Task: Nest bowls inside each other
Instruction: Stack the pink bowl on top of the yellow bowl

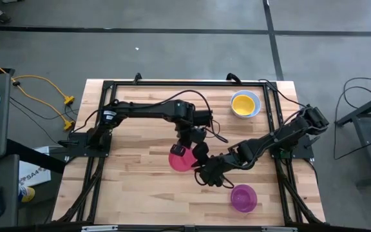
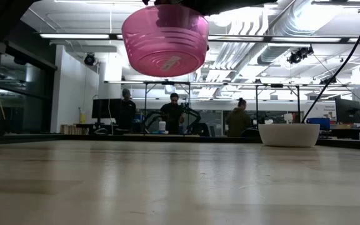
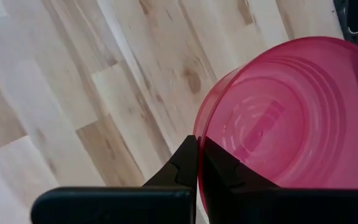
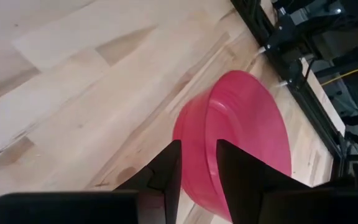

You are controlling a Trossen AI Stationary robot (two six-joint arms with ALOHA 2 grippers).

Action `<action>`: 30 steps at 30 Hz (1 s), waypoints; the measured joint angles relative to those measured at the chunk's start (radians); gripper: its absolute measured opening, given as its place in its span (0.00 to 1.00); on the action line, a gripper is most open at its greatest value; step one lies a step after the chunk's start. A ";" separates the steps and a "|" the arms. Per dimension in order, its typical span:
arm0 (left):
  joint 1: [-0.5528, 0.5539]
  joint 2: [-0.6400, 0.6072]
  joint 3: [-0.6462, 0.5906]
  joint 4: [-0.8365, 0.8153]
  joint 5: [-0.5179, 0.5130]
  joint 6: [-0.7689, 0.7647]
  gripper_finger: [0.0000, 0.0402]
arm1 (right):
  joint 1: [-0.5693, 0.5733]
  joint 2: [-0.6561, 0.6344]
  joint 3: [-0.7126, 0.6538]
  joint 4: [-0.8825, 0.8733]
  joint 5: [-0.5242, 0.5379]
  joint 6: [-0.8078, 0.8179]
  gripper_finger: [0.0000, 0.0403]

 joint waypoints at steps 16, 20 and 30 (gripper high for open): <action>-0.006 -0.002 0.005 -0.019 -0.049 0.023 0.00 | -0.021 0.000 0.000 0.001 -0.093 0.017 0.23; -0.018 -0.002 0.005 -0.037 -0.042 0.016 0.00 | -0.025 0.000 0.000 -0.006 -0.128 -0.001 0.23; -0.032 -0.016 0.006 0.001 -0.022 0.037 0.00 | -0.003 0.000 0.000 -0.003 -0.090 -0.049 0.22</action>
